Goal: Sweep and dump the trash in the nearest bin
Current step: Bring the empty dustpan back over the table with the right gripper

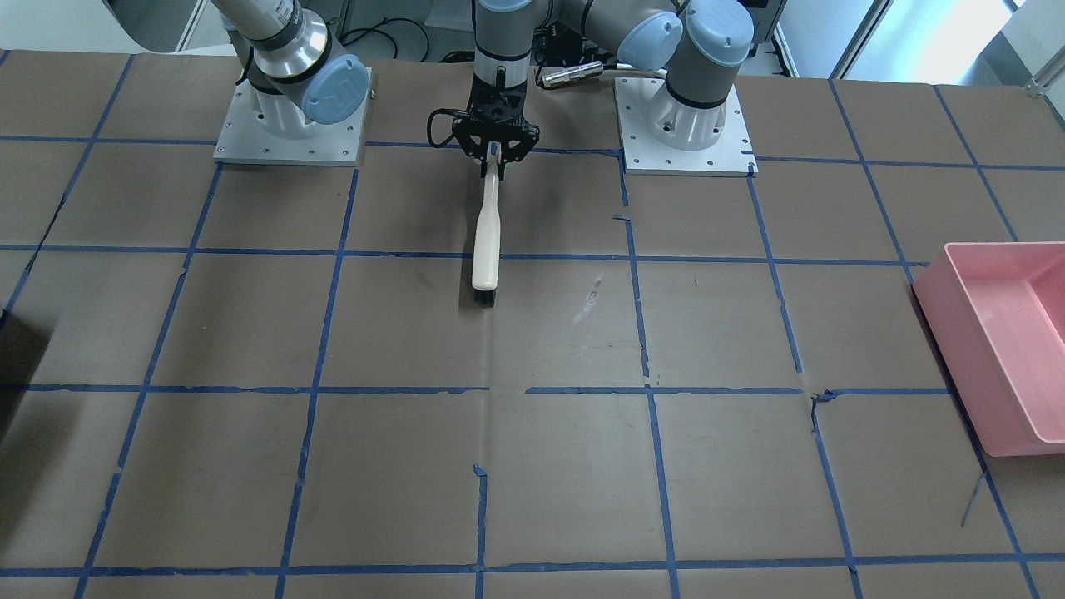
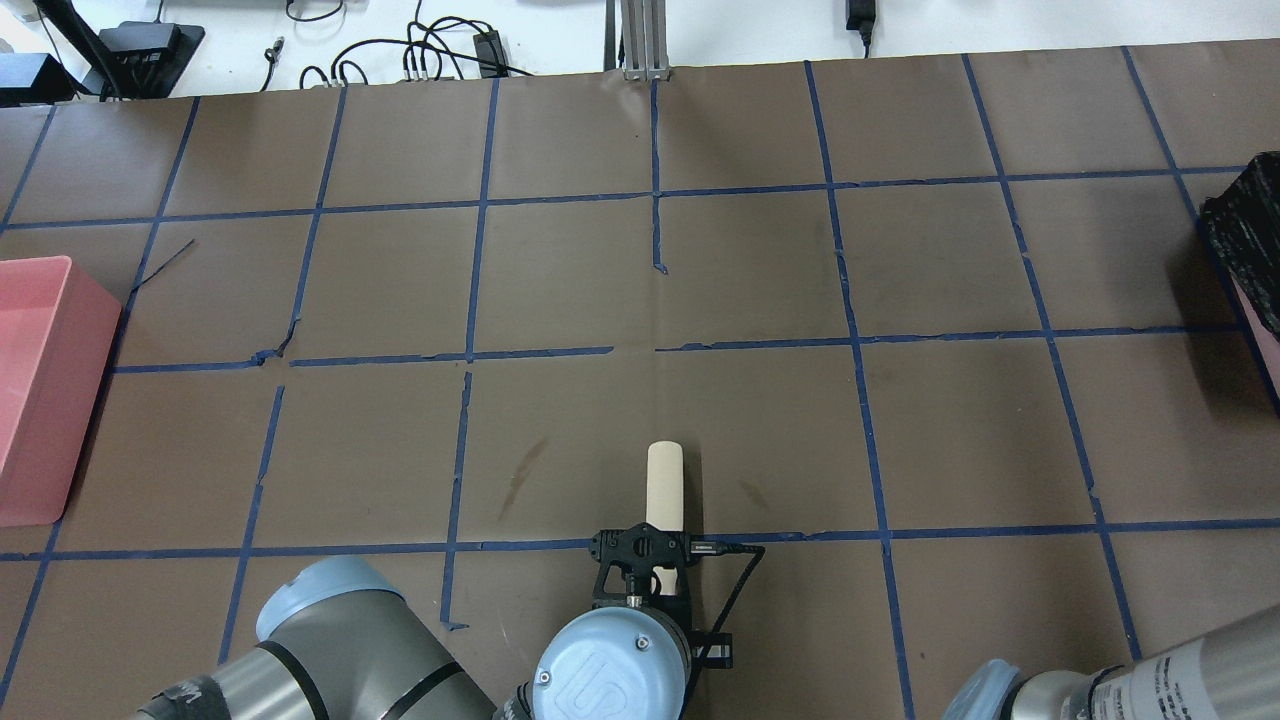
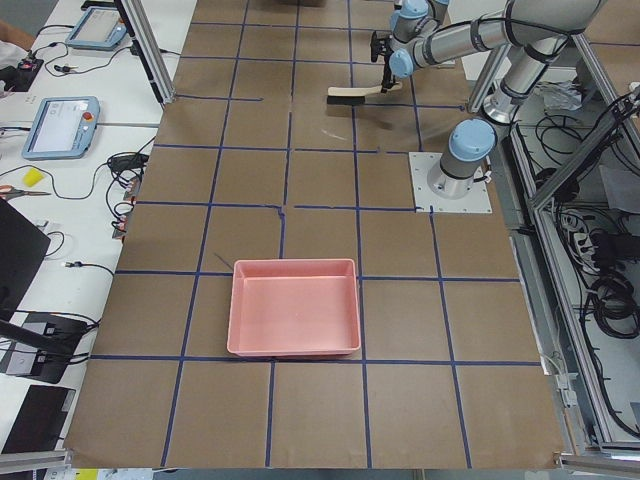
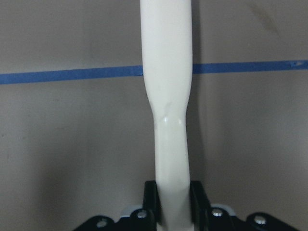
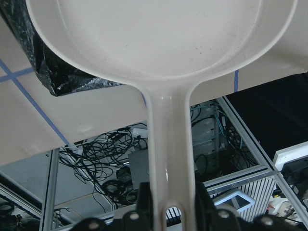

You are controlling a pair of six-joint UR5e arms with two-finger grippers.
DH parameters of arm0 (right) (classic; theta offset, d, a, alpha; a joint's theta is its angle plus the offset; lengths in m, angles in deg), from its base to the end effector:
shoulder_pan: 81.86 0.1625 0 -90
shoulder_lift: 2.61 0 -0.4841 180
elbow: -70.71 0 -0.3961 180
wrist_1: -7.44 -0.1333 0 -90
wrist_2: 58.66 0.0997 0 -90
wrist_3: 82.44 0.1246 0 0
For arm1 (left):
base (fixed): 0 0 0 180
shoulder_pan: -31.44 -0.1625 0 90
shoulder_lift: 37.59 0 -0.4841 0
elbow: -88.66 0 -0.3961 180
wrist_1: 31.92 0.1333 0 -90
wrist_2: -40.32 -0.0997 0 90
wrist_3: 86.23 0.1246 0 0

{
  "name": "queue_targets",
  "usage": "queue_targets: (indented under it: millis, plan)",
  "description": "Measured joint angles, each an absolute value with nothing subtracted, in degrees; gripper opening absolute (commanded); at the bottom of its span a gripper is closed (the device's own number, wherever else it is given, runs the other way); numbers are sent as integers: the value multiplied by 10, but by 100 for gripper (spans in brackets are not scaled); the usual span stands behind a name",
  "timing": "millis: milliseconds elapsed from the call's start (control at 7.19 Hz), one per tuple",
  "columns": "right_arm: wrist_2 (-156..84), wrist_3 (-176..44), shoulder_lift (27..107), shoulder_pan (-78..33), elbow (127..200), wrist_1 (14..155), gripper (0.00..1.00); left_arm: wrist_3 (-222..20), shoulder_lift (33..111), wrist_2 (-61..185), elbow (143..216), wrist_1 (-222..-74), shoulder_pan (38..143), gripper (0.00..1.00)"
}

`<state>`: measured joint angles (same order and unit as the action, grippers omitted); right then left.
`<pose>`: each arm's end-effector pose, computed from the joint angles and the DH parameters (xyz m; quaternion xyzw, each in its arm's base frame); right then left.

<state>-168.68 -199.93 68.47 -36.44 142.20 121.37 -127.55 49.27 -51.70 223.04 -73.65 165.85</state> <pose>-0.4206 -0.5559 0.5501 0.5444 -0.7965 -0.1368 0.2248 -0.3619 -0.1852 0.2734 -0.0258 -0.9976 0.0569 0.0288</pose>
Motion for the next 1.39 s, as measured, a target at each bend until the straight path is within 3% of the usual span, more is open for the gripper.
queue_targets:
  millis: [278,973,1112,1251,1390]
  plan:
    - [-1634,-1912,704,-352,1441,1136,0,-1277,487,-518,2228,-761,1662,0]
    - [-1554,-1633,807,-249,1597,1078,0,-1277,496,-514,2227,-760,1662,1]
    - [-1532,-1546,817,-222,1608,1050,0,-1277,496,-514,2227,-759,1662,6]
    - [-1513,-1462,822,-196,1613,1032,0,-1277,496,-514,2227,-759,1661,28]
    - [-1497,-1378,825,-169,1617,1023,0,-1277,496,-513,2227,-759,1661,91]
